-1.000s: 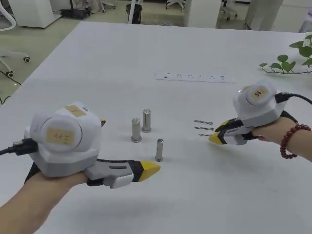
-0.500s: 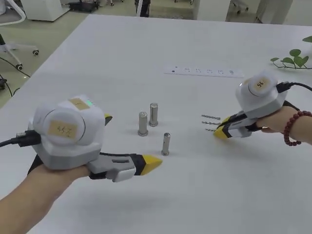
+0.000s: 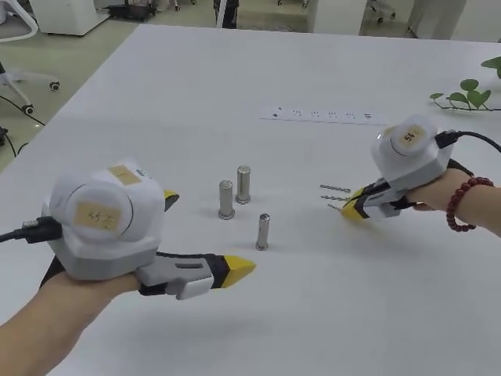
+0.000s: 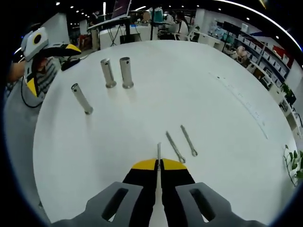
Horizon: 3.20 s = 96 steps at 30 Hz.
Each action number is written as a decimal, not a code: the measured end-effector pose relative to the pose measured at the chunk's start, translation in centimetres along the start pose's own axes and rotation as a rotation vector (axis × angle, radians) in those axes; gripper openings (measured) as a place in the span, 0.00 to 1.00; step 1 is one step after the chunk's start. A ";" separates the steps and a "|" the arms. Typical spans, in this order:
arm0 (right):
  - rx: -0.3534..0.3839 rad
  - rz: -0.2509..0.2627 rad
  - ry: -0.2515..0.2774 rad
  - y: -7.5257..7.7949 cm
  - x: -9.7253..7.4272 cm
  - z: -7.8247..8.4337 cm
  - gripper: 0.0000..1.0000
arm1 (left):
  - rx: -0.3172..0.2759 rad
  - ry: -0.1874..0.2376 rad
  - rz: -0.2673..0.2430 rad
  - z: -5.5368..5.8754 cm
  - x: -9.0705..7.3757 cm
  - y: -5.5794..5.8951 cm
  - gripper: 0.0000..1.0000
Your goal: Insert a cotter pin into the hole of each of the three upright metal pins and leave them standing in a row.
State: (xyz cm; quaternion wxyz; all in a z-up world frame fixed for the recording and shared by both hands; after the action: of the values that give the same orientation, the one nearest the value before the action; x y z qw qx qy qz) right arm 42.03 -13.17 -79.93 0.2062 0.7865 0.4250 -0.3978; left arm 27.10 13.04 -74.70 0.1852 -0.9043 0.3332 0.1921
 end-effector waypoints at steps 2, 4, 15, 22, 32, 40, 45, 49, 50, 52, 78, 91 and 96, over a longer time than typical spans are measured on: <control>0.021 0.004 0.005 0.0 0.0 0.0 0.02 | 0.000 0.002 0.002 0.0 -0.1 0.0 0.85; 0.035 0.010 0.012 0.0 -0.1 0.1 0.02 | 0.003 -0.002 0.004 0.1 -0.2 -0.1 0.83; -0.106 0.088 0.055 -0.9 -2.3 -0.7 0.01 | -0.043 0.011 0.029 -0.4 -0.6 -0.5 0.79; -0.205 0.093 0.107 -3.1 -4.0 -1.9 0.01 | -0.136 0.056 0.063 -1.3 -0.4 -0.4 0.71; -0.367 0.048 0.202 -7.6 -6.8 -4.2 0.01 | -0.235 0.091 0.141 -2.5 0.5 0.1 0.48; -0.480 0.007 0.256 -10.3 -8.1 -6.0 0.01 | -0.352 0.139 0.219 -3.6 1.4 0.6 0.36; -0.539 -0.026 0.268 -12.4 -8.8 -6.8 0.01 | -0.442 0.166 0.269 -3.8 1.6 1.1 0.27; -0.576 -0.041 0.276 -13.5 -9.1 -7.1 0.01 | -0.506 0.195 0.305 -3.9 1.6 1.2 0.19; -0.582 -0.045 0.276 -13.7 -9.1 -7.1 0.01 | -0.513 0.196 0.306 -3.9 1.6 1.2 0.19; -0.587 -0.055 0.280 -14.1 -9.1 -7.1 0.01 | -0.527 0.200 0.314 -3.9 1.6 1.2 0.17; -0.589 -0.075 0.286 -15.3 -9.0 -7.0 0.02 | -0.642 0.271 0.414 -4.3 1.4 1.7 0.04; -0.587 -0.083 0.296 -15.6 -8.9 -6.9 0.02 | -0.639 0.289 0.434 -4.7 1.6 1.9 0.00; -0.587 -0.081 0.304 -15.6 -8.8 -6.9 0.02 | -0.611 0.298 0.431 -4.6 1.6 2.0 0.00</control>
State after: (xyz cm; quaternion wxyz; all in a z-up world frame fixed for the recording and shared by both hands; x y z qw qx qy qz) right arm 29.32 -4.43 -68.53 0.3423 0.7263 0.5783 -0.1443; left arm 27.96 8.65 -71.88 -0.1869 -0.8452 0.4658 0.1836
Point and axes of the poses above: the centre of the closed fingertips' face, and the gripper's own axes: x roughly forward along the fingers, y roughly to its right, z roughly out of its underside, the point moved 8 cm from there along -x, roughly backward along the fingers, and after that the axes turned 11 degrees about x, right-handed, at the moved point
